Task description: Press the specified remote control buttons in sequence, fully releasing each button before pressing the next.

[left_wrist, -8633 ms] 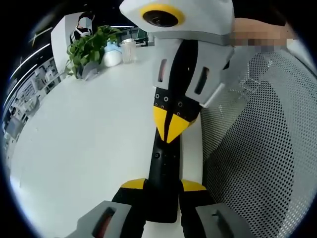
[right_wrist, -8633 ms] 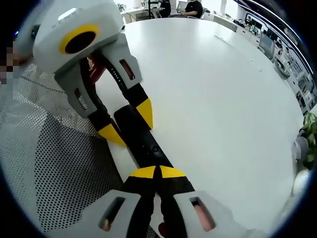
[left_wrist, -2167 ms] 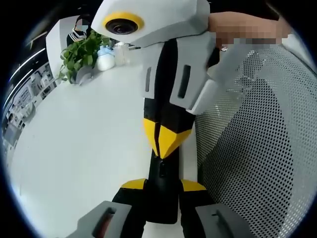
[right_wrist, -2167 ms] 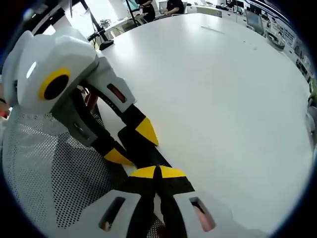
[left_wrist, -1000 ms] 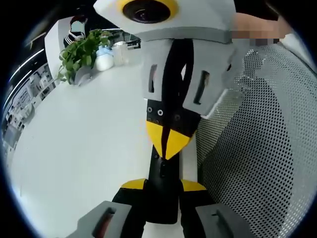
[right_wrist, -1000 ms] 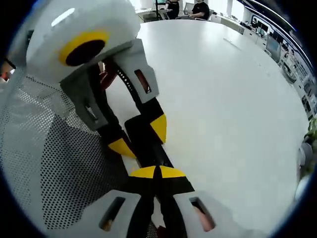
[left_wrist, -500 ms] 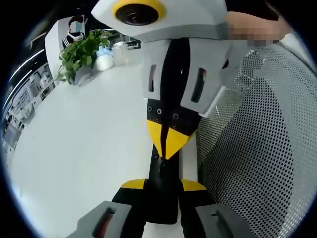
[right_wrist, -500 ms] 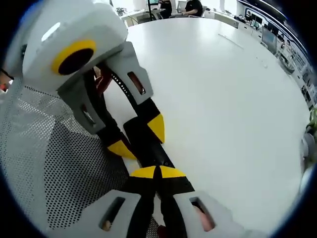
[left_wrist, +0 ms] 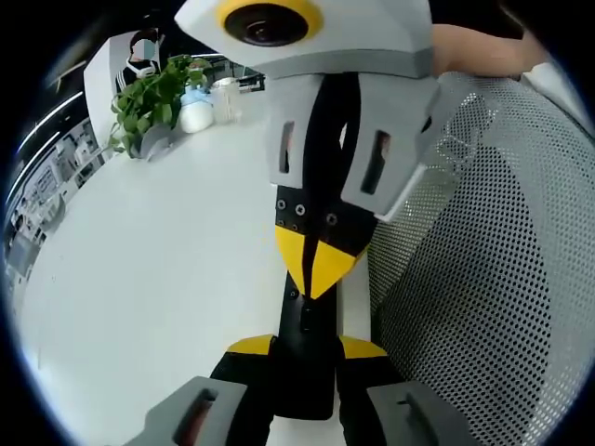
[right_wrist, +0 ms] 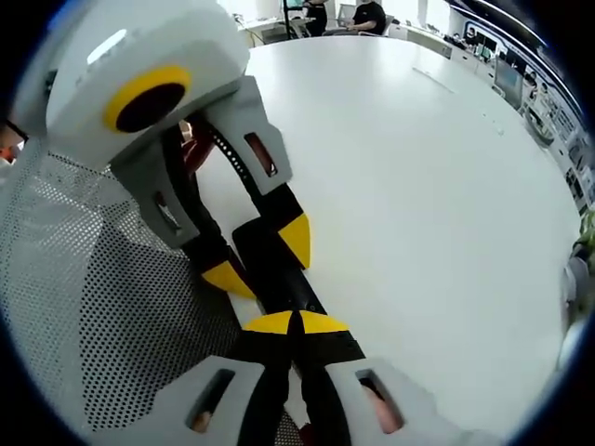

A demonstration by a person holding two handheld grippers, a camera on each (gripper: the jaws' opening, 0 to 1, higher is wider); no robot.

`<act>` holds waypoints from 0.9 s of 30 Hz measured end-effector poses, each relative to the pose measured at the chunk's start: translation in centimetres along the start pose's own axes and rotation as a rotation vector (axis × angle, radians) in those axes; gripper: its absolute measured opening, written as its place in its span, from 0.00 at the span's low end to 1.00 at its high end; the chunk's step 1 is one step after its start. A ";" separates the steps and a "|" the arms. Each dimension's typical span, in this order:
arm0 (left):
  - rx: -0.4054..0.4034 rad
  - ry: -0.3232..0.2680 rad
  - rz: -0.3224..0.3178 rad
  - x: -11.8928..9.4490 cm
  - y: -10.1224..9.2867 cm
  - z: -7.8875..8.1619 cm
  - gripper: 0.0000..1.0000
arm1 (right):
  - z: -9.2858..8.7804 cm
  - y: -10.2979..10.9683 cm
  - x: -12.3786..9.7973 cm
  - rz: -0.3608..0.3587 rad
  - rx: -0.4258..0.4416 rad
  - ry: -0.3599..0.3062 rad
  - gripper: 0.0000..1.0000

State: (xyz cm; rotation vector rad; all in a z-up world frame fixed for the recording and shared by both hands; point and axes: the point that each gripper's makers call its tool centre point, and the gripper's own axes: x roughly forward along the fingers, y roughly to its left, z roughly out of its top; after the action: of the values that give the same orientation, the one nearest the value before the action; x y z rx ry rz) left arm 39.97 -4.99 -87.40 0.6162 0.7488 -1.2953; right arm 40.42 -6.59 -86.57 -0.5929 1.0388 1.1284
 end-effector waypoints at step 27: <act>-0.001 0.007 0.003 0.0 0.0 0.0 0.25 | 0.0 0.0 0.0 0.001 0.000 0.001 0.00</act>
State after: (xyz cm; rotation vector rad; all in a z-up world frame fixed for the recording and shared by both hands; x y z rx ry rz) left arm 39.98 -4.98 -87.38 0.6210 0.7541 -1.2908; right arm 40.40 -6.56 -86.53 -0.5927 1.0402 1.1291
